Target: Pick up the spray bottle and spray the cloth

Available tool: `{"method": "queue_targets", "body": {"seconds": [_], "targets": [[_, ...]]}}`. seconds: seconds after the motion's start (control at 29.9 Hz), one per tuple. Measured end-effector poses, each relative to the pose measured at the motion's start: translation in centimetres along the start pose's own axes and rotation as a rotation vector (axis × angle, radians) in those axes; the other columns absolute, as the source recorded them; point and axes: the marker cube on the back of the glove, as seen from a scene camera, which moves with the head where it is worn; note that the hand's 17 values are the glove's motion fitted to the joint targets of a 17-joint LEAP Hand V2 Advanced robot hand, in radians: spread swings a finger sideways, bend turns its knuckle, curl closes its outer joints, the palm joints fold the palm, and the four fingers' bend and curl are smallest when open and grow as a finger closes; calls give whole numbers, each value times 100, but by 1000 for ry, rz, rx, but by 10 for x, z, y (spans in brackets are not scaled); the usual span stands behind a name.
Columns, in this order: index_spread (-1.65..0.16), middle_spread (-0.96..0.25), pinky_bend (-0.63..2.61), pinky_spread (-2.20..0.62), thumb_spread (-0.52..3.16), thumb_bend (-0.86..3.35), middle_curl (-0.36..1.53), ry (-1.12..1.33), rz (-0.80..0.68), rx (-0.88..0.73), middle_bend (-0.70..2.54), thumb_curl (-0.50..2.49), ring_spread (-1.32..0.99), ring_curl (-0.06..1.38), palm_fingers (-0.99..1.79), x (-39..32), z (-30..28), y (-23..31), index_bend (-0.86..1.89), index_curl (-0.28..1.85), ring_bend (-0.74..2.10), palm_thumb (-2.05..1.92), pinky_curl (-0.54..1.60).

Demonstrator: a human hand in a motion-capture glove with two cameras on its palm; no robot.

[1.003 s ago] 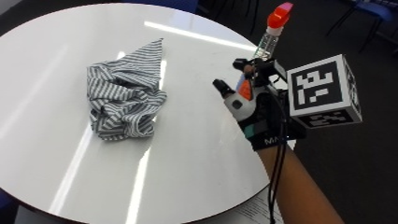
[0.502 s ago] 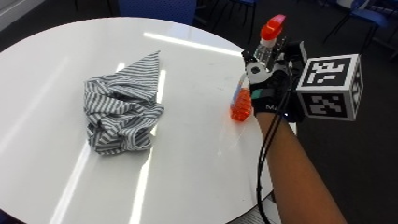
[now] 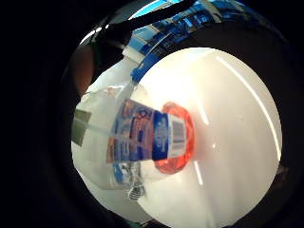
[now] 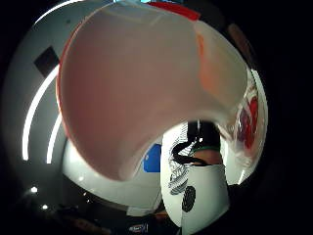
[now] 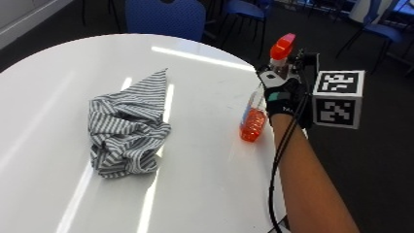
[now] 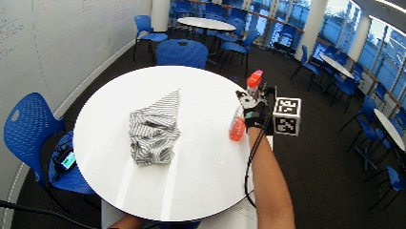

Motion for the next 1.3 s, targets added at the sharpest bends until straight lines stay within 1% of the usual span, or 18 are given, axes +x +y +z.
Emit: {"method": "queue_targets", "body": {"seconds": [0.07, 0.17, 0.27, 0.3, 0.43, 0.47, 0.54, 0.7, 0.77, 0.97, 1.14, 1.3], "targets": [[-32, -13, 10, 18, 100, 6, 40, 14, -9, 12, 42, 44, -4, 29, 84, 1, -1, -4, 28, 34, 22, 91, 26], [-31, -16, 9, 17, 91, 4, 41, 13, -37, 18, 44, 47, -6, 30, 92, 0, 0, -7, 29, 36, 26, 94, 23], [-31, -18, 10, 13, 83, 2, 42, -21, -68, 1, 45, 49, -11, 33, 105, -3, 4, -10, 24, 36, 37, 96, 22], [-31, -19, 12, 10, 80, 1, 43, -33, -78, -8, 47, 50, -12, 35, 111, -4, 5, -11, 22, 37, 40, 97, 22], [-30, -20, 19, 2, 71, -1, 45, -68, -117, -37, 46, 54, -16, 39, 118, -6, 7, -12, 19, 39, 47, 99, 26], [-30, -20, 28, -3, 69, -1, 45, -73, -129, -40, 44, 54, -17, 40, 123, -7, 7, -12, 16, 39, 47, 99, 29], [-30, -20, 34, -10, 66, -2, 45, -81, -152, -41, 44, 56, -18, 41, 127, -10, 5, -11, 16, 40, 47, 100, 31], [-31, -19, 42, -18, 60, -3, 48, -108, -197, -29, 49, 59, -20, 42, 128, -23, -6, -6, 15, 40, 47, 99, 35], [-31, -19, 41, -22, 58, -3, 49, -117, -213, -9, 52, 60, -20, 43, 132, -30, -13, -4, 14, 40, 52, 98, 35], [-32, -20, 40, -27, 54, -3, 50, -139, -256, 38, 57, 63, -21, 45, 133, -49, -25, 0, 14, 40, 57, 97, 36], [-32, -20, 42, -28, 52, -3, 51, -136, -241, 47, 58, 65, -21, 46, 132, -35, -18, 7, 16, 41, 59, 96, 36], [-32, -20, 43, -29, 50, -3, 51, -143, -183, 37, 59, 67, -22, 46, 132, -3, -9, 6, 17, 43, 60, 96, 37]]}}
